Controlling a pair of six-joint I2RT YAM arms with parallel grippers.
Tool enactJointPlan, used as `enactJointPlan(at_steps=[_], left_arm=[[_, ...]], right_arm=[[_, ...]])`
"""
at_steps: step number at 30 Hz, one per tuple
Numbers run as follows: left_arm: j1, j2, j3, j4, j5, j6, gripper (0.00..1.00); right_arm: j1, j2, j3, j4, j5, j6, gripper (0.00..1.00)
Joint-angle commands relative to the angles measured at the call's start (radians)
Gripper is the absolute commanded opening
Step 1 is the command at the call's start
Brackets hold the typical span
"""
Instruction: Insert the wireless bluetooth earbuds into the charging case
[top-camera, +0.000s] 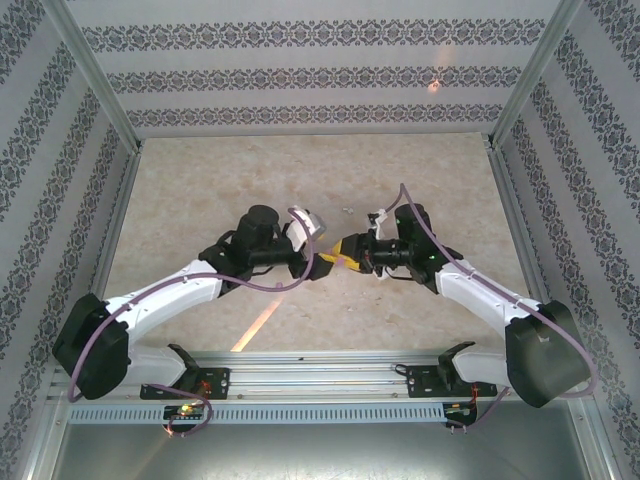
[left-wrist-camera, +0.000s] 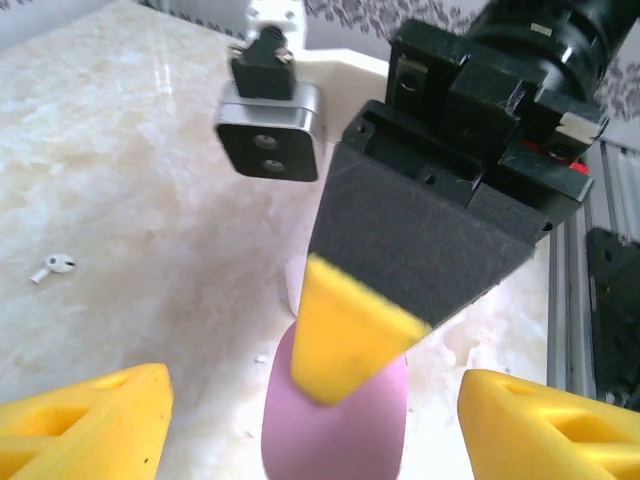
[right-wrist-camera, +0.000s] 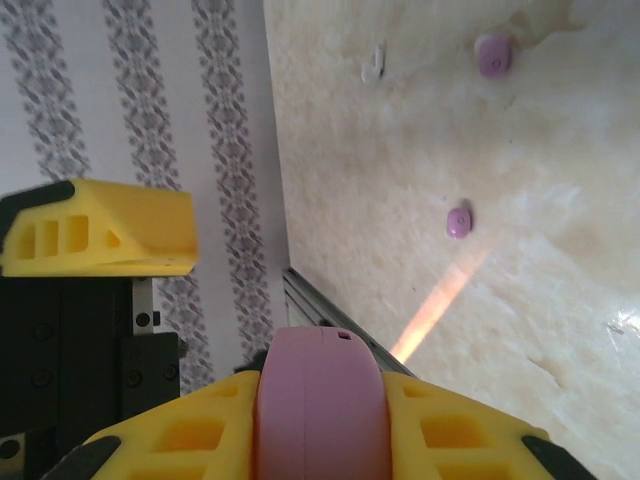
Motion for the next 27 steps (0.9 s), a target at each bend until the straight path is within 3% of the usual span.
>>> enactJointPlan(at_steps=[1,7,11,16,24,27], left_arm=[[0.047,-0.043,0.015,0.073,0.068,-0.052,0.75],[0.15,-0.077,-0.068,0.257,0.218,-0.146,0.71],[0.165,-0.036,-0.079,0.327,0.305,-0.132,0.71],[0.165,0.021,-0.089,0.462,0.33,-0.16,0.7],[0.16,0.099,-0.054,0.486,0.369,-0.183,0.64],[0.162,0.111,-0.038,0.487,0.377,-0.189,0.57]], right_arm=[[-0.029,-0.006,0.037,0.071,-0.02,0.096,0.25],[-0.047,0.026,0.131,0.073,-0.101,0.132,0.25],[-0.039,0.03,0.144,0.111,-0.104,0.175,0.26],[-0.02,0.029,0.137,0.176,-0.106,0.233,0.25],[-0.014,0.017,0.128,0.206,-0.095,0.268,0.26],[-0.012,0.015,0.126,0.206,-0.089,0.269,0.26]])
